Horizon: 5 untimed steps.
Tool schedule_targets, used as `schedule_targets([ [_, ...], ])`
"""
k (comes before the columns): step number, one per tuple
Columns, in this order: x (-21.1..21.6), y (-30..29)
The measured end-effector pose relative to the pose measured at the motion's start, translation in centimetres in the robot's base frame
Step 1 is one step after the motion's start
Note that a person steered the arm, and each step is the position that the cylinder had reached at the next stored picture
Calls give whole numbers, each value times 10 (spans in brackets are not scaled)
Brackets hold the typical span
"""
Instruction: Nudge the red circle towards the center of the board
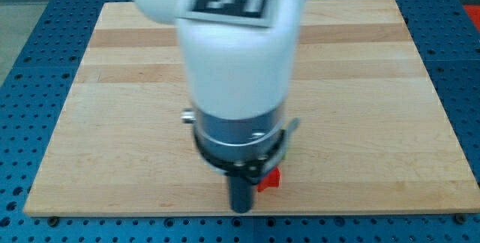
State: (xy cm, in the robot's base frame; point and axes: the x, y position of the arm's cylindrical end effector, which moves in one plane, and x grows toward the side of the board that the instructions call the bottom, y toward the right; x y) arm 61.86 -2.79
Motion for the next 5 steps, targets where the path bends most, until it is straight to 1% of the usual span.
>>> schedule_targets([
  [1, 0, -27],
  [2, -26, -49],
  [3, -60, -50],
  [4, -54, -40],
  [5, -32, -12],
])
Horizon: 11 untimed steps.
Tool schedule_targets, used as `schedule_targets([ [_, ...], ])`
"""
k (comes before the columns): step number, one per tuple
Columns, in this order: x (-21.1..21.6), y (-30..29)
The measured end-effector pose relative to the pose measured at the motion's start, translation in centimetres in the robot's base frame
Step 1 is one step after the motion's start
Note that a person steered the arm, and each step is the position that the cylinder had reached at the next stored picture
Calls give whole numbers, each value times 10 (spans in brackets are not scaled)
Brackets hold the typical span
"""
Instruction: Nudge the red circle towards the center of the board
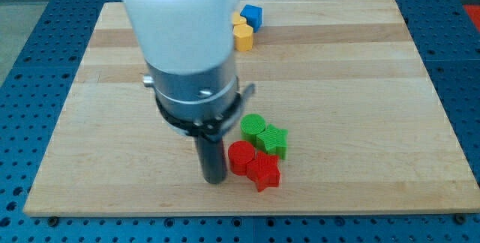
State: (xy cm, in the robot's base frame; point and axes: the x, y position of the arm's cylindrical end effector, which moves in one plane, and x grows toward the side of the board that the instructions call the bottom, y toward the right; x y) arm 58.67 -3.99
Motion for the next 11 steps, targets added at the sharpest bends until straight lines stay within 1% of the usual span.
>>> schedule_targets([
  [1, 4, 24],
  [2, -23, 37],
  [4, -147, 38],
  [5, -157, 38],
  [6, -155, 28],
  [7, -146, 3],
  [8, -181, -8],
  [9, -213, 19],
  [11, -199, 74],
])
